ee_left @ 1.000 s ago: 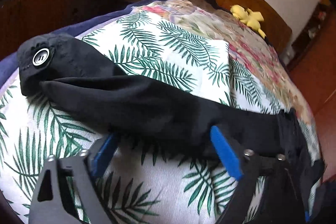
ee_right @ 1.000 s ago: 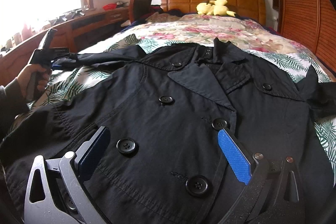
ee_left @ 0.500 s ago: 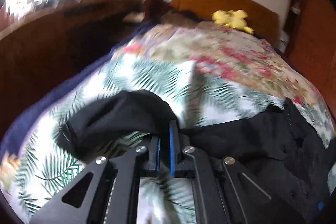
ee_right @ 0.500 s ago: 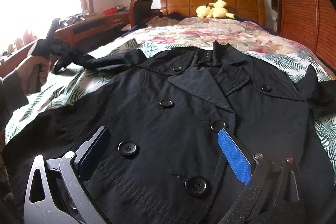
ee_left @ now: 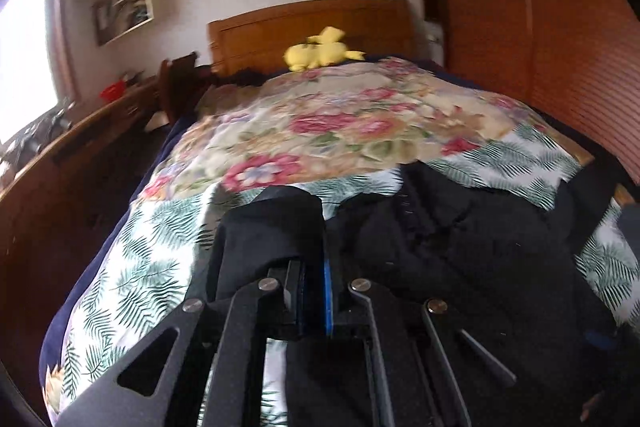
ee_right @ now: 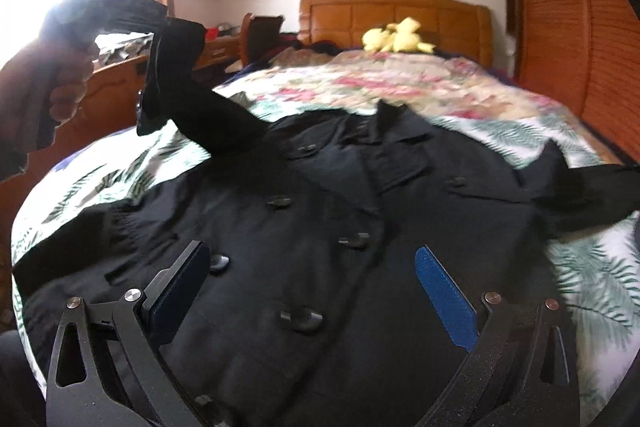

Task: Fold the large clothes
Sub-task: 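Lift the sleeve with the left gripper and lay it across the coat front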

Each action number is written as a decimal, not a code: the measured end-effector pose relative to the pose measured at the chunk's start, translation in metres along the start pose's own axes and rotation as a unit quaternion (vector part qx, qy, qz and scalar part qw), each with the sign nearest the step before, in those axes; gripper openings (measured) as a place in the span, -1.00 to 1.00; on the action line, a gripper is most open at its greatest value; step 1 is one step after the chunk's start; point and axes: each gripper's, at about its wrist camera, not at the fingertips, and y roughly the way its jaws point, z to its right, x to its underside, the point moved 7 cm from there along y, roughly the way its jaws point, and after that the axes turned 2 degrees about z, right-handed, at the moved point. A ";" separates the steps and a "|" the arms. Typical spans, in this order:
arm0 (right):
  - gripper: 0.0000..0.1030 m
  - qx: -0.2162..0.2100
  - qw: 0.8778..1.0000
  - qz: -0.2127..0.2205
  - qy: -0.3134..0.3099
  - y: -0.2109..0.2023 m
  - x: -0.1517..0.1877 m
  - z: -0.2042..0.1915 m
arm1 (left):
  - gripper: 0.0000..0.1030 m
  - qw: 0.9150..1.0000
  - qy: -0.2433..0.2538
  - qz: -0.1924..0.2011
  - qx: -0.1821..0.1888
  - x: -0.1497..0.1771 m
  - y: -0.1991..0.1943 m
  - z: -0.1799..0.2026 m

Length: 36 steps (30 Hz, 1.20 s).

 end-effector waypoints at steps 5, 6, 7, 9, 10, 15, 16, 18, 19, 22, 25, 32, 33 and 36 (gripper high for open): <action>1.00 0.020 1.000 0.010 0.011 -0.011 -0.004 0.028 | -0.91 0.999 0.013 -0.007 0.029 0.016 -0.005 0.039; 1.00 0.025 1.000 0.014 0.011 -0.013 -0.005 0.033 | -0.90 0.999 0.016 -0.014 0.033 0.024 -0.004 0.045; 1.00 0.027 0.999 0.015 0.012 -0.013 -0.005 0.036 | -0.90 0.999 0.017 -0.018 0.036 0.029 -0.003 0.049; 1.00 0.027 0.999 0.013 0.017 -0.012 -0.004 0.042 | -0.87 0.998 0.022 -0.030 0.042 0.045 -0.001 0.057; 1.00 0.026 0.999 0.011 0.019 -0.011 -0.003 0.043 | -0.86 0.998 0.026 -0.040 0.048 0.054 0.001 0.061; 1.00 0.023 0.999 0.005 0.025 -0.010 0.002 0.048 | -0.71 0.995 0.033 -0.067 0.073 0.080 0.001 0.077; 1.00 0.023 0.999 0.004 0.026 -0.010 0.002 0.049 | -0.68 0.994 0.034 -0.069 0.074 0.085 -0.001 0.078; 1.00 0.025 0.999 0.002 0.026 -0.009 0.003 0.049 | -0.57 0.993 0.040 -0.074 0.078 0.095 -0.005 0.079; 1.00 0.025 0.999 0.001 0.025 -0.009 0.005 0.049 | -0.48 0.993 0.043 -0.078 0.081 0.100 -0.007 0.079; 1.00 0.023 0.999 0.003 0.024 -0.013 0.009 0.049 | -0.29 0.991 0.045 -0.089 0.092 0.111 -0.010 0.079; 1.00 0.017 0.999 0.005 0.029 -0.018 0.012 0.052 | -0.21 0.990 0.050 -0.092 0.092 0.122 -0.016 0.078; 1.00 0.012 0.999 0.004 0.031 -0.020 0.016 0.054 | -0.06 0.993 0.026 -0.082 0.078 0.126 -0.024 0.053; 1.00 0.014 1.000 0.003 0.027 -0.020 0.016 0.052 | -0.05 0.994 0.022 -0.085 0.073 0.126 -0.023 0.046; 1.00 0.022 1.000 0.001 0.010 -0.019 0.018 0.046 | -0.03 0.994 0.016 -0.088 0.058 0.126 -0.017 0.028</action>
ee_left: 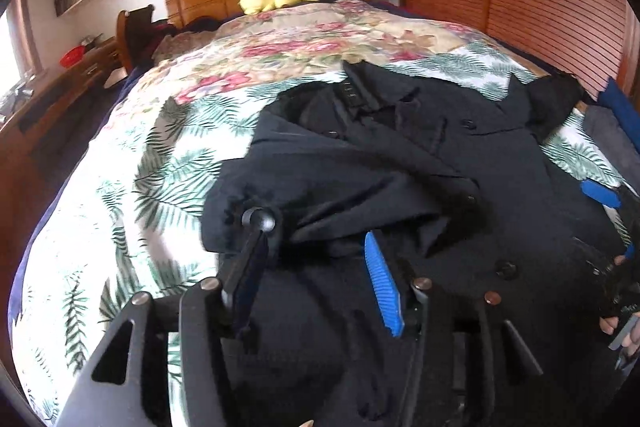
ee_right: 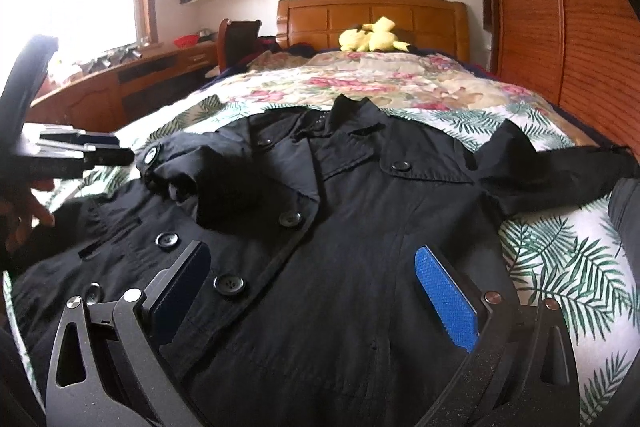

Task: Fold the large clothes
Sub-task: 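Lift the sleeve with the left gripper and lay it across the coat front, then open the left gripper to release the sleeve onto the coat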

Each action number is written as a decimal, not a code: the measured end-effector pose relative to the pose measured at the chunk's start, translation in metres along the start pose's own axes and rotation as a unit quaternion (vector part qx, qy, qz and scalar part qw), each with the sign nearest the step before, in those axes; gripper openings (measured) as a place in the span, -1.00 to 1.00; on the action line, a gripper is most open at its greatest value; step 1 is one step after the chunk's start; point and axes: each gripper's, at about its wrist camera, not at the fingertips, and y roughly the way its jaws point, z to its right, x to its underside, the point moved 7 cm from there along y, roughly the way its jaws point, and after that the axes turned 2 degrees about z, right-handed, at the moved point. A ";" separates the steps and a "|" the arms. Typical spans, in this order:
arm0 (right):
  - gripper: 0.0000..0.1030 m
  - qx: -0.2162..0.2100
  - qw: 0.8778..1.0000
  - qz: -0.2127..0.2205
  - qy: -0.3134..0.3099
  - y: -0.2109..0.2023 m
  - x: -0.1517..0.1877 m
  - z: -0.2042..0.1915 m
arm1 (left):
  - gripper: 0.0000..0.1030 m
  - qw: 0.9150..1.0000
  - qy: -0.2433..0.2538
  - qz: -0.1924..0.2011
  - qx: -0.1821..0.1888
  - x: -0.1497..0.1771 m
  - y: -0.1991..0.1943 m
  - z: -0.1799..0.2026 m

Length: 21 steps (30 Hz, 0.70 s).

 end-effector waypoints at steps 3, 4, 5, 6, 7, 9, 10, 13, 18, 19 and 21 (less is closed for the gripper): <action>1.00 0.007 1.000 0.003 -0.017 -0.001 0.000 -0.006 | -0.02 1.000 -0.012 -0.008 -0.011 -0.003 0.010 -0.021; 1.00 0.009 1.000 0.004 -0.020 -0.001 -0.001 -0.008 | -0.02 1.000 -0.016 -0.012 -0.013 -0.004 0.015 -0.027; 1.00 0.010 1.000 0.004 -0.023 -0.001 -0.001 -0.009 | -0.02 0.999 -0.024 -0.016 -0.017 -0.005 0.022 -0.037; 1.00 0.010 1.000 0.004 -0.024 0.000 -0.001 -0.009 | -0.02 0.999 -0.030 -0.019 -0.018 -0.005 0.026 -0.043; 1.00 0.011 1.000 0.003 -0.025 0.000 -0.001 -0.009 | -0.02 0.999 -0.037 -0.022 -0.018 -0.006 0.031 -0.047; 1.00 0.010 1.000 0.002 -0.025 0.002 -0.001 -0.009 | -0.02 0.998 -0.053 -0.028 -0.016 -0.008 0.043 -0.059; 1.00 0.010 1.000 0.000 -0.025 0.003 -0.001 -0.009 | -0.02 0.997 -0.063 -0.032 -0.014 -0.008 0.050 -0.064; 1.00 0.010 1.000 -0.001 -0.025 0.004 -0.001 -0.008 | -0.02 0.995 -0.090 -0.046 -0.002 -0.008 0.066 -0.074; 1.00 0.009 1.000 -0.002 -0.026 0.004 -0.001 -0.009 | -0.02 0.991 -0.113 -0.066 0.005 -0.002 0.086 -0.082; 1.00 0.008 1.000 -0.002 -0.026 0.004 0.000 -0.010 | -0.02 0.991 -0.113 -0.070 0.004 0.000 0.088 -0.082; 1.00 0.007 1.000 -0.004 -0.027 0.003 0.001 -0.010 | -0.02 0.990 -0.117 -0.080 0.008 0.005 0.096 -0.082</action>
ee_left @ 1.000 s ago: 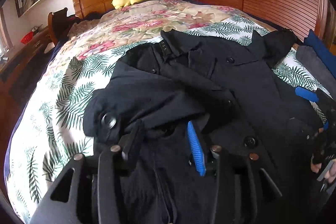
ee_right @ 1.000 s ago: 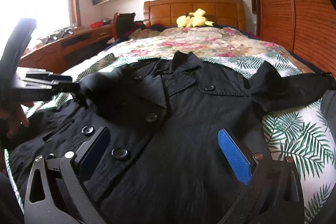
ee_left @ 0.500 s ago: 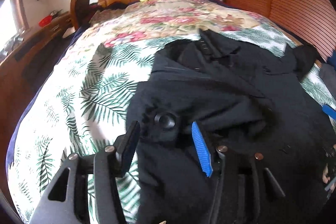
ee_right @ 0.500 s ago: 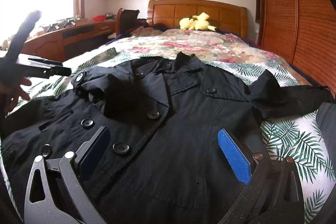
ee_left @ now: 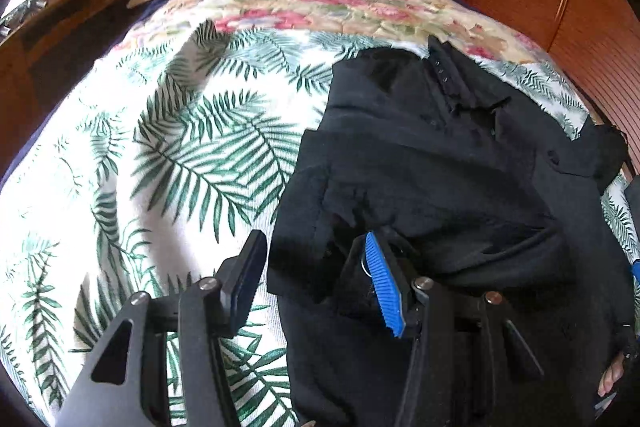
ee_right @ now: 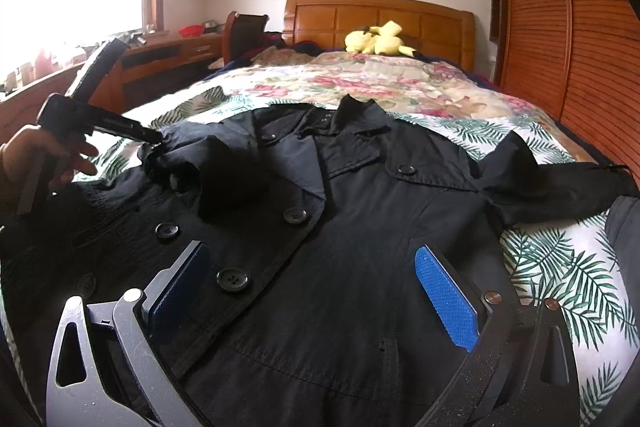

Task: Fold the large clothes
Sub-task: 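Open the left gripper to release the sleeve onto the coat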

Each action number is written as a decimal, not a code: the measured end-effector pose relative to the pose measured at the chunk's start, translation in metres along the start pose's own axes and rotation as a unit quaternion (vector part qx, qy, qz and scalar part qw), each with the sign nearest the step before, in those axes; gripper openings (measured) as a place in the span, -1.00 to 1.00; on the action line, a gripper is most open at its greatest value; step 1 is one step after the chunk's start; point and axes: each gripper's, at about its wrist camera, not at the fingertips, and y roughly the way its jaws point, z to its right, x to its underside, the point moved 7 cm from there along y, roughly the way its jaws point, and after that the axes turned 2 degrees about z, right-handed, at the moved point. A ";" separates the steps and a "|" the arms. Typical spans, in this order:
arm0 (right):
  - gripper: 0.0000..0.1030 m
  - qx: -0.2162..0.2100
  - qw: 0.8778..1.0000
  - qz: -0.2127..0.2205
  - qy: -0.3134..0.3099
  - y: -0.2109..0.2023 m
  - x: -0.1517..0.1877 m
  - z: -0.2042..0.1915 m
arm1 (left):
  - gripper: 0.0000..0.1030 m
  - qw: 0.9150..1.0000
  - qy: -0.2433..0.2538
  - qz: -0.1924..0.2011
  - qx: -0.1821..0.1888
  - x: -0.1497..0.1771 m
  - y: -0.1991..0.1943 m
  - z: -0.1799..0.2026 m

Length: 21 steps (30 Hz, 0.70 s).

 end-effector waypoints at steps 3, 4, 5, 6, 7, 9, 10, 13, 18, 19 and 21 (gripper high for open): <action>1.00 -0.001 1.000 -0.002 -0.001 0.001 0.000 -0.001 | -0.02 1.000 -0.019 -0.013 0.006 0.005 0.009 -0.004; 1.00 -0.001 1.000 -0.003 -0.001 0.001 0.000 -0.002 | -0.02 1.000 -0.027 -0.015 0.002 0.006 0.012 -0.006; 1.00 -0.001 1.000 -0.003 -0.001 0.001 0.001 -0.002 | -0.02 0.999 -0.029 -0.016 -0.003 0.006 0.013 -0.007; 1.00 -0.001 1.000 -0.003 -0.001 0.001 0.001 -0.002 | -0.02 0.999 -0.029 -0.019 -0.014 0.006 0.015 -0.008; 1.00 -0.001 1.000 -0.004 -0.001 0.001 0.001 -0.002 | -0.02 0.999 -0.027 -0.021 -0.017 0.005 0.017 -0.008; 1.00 -0.001 1.000 -0.003 0.001 0.001 0.000 -0.002 | -0.08 0.999 -0.015 -0.020 -0.024 0.004 0.019 -0.006; 1.00 -0.001 1.000 -0.004 0.001 0.001 0.000 -0.002 | -0.20 0.999 -0.006 -0.018 -0.028 0.003 0.018 -0.004; 1.00 -0.001 1.000 -0.004 0.001 0.001 0.000 -0.001 | -0.66 0.999 0.031 -0.013 -0.036 0.003 0.012 0.009; 1.00 0.001 1.000 -0.005 0.000 0.002 0.001 0.000 | -0.91 0.996 0.072 0.034 -0.046 -0.007 -0.023 0.032; 1.00 0.001 1.000 -0.005 -0.001 0.002 0.001 0.000 | -0.91 0.994 0.081 0.050 -0.047 -0.011 -0.036 0.040; 1.00 0.003 1.000 -0.005 -0.001 0.003 0.001 0.000 | -0.92 0.992 0.092 0.072 -0.043 -0.016 -0.055 0.050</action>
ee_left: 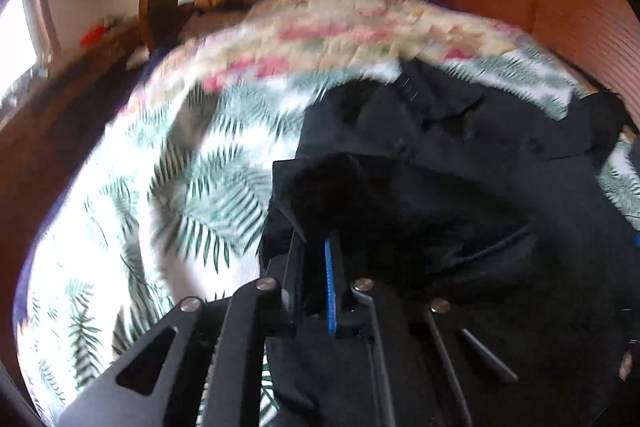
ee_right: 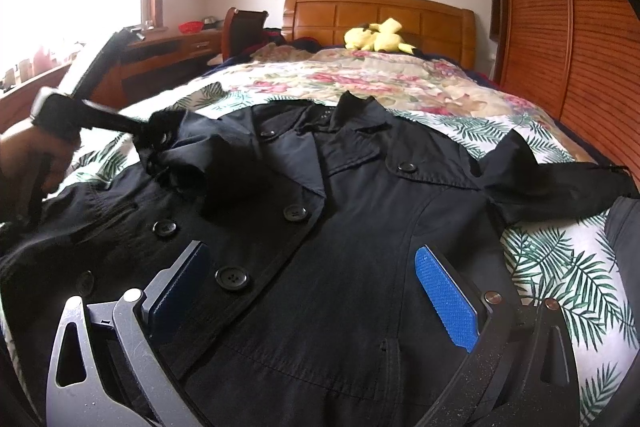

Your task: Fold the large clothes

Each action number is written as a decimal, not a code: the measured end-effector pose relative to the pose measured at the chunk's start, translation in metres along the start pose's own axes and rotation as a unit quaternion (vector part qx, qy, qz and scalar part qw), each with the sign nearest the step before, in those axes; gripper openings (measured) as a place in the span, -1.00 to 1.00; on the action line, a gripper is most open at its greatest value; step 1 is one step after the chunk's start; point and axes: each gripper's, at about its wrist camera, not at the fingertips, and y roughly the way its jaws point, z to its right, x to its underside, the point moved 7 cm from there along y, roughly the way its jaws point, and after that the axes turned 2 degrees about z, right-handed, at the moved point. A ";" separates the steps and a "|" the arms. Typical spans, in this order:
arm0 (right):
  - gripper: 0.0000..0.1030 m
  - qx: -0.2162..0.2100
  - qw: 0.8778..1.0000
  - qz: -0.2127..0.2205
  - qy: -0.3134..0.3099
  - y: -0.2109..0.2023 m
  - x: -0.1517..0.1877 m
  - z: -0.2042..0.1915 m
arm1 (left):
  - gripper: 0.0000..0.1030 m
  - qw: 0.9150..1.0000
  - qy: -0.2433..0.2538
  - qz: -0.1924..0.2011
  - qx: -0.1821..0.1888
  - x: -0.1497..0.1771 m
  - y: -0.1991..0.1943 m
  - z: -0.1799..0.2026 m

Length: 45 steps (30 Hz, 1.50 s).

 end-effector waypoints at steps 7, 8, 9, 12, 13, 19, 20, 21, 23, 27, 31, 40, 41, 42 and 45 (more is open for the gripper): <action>1.00 0.004 1.000 -0.004 0.025 -0.008 -0.007 0.012 | -0.92 0.996 0.038 0.072 0.044 -0.027 -0.088 0.060; 1.00 0.003 0.999 -0.006 0.034 -0.012 -0.010 0.015 | -0.92 0.995 0.043 0.080 0.052 -0.027 -0.098 0.068; 1.00 0.003 0.999 -0.003 0.041 -0.017 -0.012 0.018 | -0.92 0.994 0.047 0.085 0.057 -0.028 -0.106 0.074; 1.00 0.012 0.999 0.006 0.048 -0.034 -0.021 0.026 | -0.92 0.990 0.057 0.103 0.072 -0.023 -0.134 0.095; 1.00 0.016 0.999 0.011 0.051 -0.044 -0.024 0.029 | -0.92 0.990 0.059 0.108 0.076 -0.022 -0.141 0.100; 1.00 0.038 0.997 0.025 0.063 -0.089 -0.030 0.043 | -0.91 0.986 0.062 0.126 0.085 0.003 -0.169 0.121; 1.00 0.039 0.997 0.027 0.063 -0.094 -0.030 0.043 | -0.91 0.986 0.062 0.125 0.090 0.010 -0.172 0.124; 1.00 0.043 0.997 0.029 0.062 -0.102 -0.028 0.045 | -0.91 0.986 0.063 0.125 0.092 0.016 -0.176 0.127; 1.00 0.050 0.997 0.031 0.053 -0.108 -0.026 0.046 | -0.89 0.984 0.066 0.130 0.102 0.028 -0.183 0.134; 1.00 0.060 0.997 0.022 0.034 -0.108 -0.019 0.047 | -0.84 0.982 0.065 0.130 0.122 0.047 -0.192 0.146; 1.00 0.059 0.998 0.003 0.034 -0.099 -0.006 0.051 | -0.66 0.978 0.086 0.131 0.139 0.054 -0.205 0.161; 1.00 0.033 0.999 -0.023 0.034 -0.085 0.009 0.033 | -0.47 0.972 0.073 0.161 0.154 0.064 -0.242 0.147; 1.00 0.026 0.999 -0.024 0.034 -0.083 0.008 0.028 | -0.47 0.973 0.065 0.162 0.151 0.065 -0.242 0.141; 1.00 0.019 0.999 -0.026 0.033 -0.081 0.008 0.022 | -0.47 0.974 0.057 0.161 0.148 0.067 -0.240 0.133; 1.00 -0.003 0.999 -0.031 0.028 -0.075 0.009 0.005 | -0.47 0.977 0.040 0.153 0.141 0.071 -0.234 0.114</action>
